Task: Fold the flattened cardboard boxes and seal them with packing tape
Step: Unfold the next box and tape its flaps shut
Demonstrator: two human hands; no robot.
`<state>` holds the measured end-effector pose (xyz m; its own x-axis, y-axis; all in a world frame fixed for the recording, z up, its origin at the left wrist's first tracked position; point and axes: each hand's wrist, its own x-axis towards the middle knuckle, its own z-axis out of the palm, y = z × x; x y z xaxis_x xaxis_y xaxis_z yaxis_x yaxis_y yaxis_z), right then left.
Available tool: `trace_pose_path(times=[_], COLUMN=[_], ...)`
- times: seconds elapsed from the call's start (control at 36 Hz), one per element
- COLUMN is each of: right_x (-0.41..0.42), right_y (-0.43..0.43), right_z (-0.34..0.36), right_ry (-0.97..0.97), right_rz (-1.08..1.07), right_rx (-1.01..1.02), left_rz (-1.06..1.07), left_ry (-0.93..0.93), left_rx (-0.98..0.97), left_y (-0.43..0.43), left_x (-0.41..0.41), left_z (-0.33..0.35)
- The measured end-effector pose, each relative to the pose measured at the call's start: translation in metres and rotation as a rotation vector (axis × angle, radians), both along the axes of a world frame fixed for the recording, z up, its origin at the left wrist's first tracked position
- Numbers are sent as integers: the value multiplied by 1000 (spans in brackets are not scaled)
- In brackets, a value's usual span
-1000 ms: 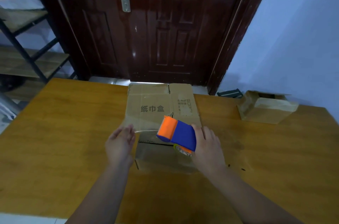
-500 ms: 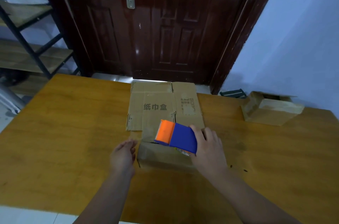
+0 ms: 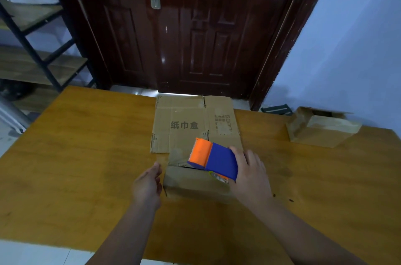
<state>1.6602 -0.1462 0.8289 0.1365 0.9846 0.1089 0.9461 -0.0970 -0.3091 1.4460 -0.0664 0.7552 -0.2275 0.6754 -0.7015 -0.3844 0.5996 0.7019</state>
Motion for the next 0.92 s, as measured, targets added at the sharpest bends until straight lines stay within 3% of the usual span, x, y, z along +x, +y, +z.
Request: trace_pose_path(times=[0.56, 0.92], right_x=[3, 4], right_y=[1, 6], right_z=[-4, -8], right_ry=[-5, -37], right_rz=[48, 72], right_rx=[22, 41], left_rz=[57, -20], left_ry=[24, 65], left_rx=[137, 44], left_y=[-5, -10], left_x=[-2, 1], left_z=[2, -11])
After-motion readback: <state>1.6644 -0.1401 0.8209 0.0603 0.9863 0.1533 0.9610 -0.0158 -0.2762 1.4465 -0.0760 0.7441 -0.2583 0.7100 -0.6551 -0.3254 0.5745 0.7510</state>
